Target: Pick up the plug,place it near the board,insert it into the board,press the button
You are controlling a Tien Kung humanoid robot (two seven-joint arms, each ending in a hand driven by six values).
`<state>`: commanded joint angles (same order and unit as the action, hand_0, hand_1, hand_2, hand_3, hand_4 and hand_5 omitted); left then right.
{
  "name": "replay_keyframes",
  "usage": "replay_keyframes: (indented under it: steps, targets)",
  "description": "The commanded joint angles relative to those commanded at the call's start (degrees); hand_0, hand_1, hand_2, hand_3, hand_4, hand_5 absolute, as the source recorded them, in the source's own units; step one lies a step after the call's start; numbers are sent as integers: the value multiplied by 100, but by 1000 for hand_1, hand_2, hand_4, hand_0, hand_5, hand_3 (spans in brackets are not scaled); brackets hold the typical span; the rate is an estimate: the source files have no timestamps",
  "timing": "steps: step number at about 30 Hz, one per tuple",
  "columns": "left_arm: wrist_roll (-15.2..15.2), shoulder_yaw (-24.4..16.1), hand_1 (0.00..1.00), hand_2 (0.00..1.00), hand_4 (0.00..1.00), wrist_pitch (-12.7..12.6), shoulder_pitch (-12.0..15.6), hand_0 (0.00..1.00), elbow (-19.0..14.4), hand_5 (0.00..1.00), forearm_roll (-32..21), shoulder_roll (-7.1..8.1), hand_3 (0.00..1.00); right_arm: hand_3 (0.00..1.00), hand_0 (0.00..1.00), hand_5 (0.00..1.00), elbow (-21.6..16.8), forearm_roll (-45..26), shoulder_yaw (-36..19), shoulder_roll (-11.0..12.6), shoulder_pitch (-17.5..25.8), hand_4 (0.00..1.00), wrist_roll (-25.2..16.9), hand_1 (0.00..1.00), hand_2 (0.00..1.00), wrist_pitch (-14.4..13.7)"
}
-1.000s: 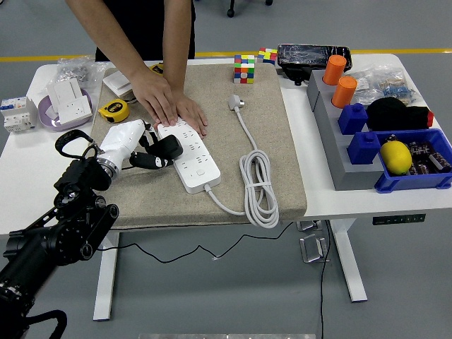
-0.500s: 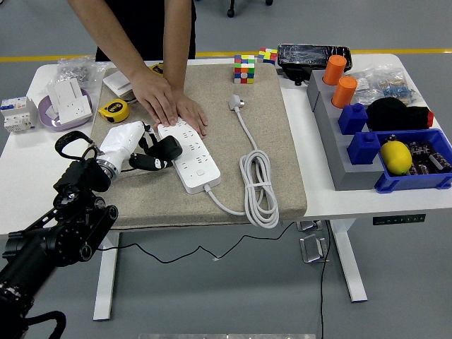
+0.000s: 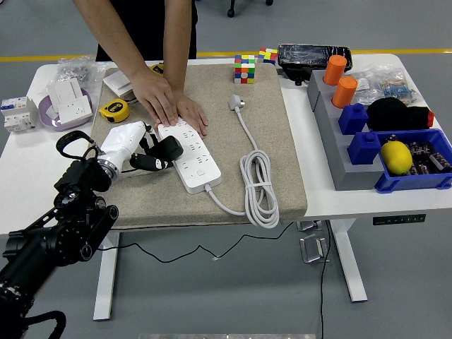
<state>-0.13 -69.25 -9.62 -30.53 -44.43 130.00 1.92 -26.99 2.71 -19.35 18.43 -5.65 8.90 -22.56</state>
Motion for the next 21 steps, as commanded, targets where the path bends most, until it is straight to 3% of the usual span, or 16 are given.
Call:
replay_keyframes:
  steps: [1, 6, 7, 12, 13, 18, 19, 21]
  targets:
    - [-5, -1, 609, 442, 903, 2, -2, 568, 1, 236, 0, 0, 371, 841, 888, 998, 1, -4, 1, 0, 0, 998, -2, 865, 838, 1]
    - [-31, -18, 609, 442, 903, -1, -6, 568, 10, 236, 0, 5, 371, 841, 888, 998, 2, -18, 5, 3, 2, 998, -10, 865, 838, 6]
    - [-36, -22, 684, 576, 998, -5, -5, 616, 12, 289, 0, 5, 452, 841, 888, 998, 4, -26, 7, 3, 1, 998, -15, 864, 836, 9]
    - [-54, -41, 684, 576, 998, -2, -5, 616, 21, 289, 0, 0, 452, 841, 888, 998, 7, -44, 10, 3, 2, 998, -31, 864, 836, 22]
    - [-56, -45, 754, 699, 998, -3, -5, 672, 23, 341, 0, -1, 626, 841, 888, 998, 7, -46, 11, 3, 1, 998, -32, 864, 838, 24]
    - [-71, -58, 754, 699, 998, 6, -12, 672, 30, 341, 0, 2, 626, 841, 888, 998, 9, -48, 14, 3, -2, 998, -31, 864, 838, 39]
    - [-72, -63, 797, 753, 998, 12, -13, 715, 32, 390, 0, 2, 767, 841, 888, 998, 10, -51, 15, 3, -2, 998, -30, 864, 836, 43]
    - [-70, -65, 797, 753, 998, 20, -13, 715, 32, 390, 0, 0, 767, 841, 888, 998, 11, -50, 12, 3, -1, 998, -30, 864, 836, 44]
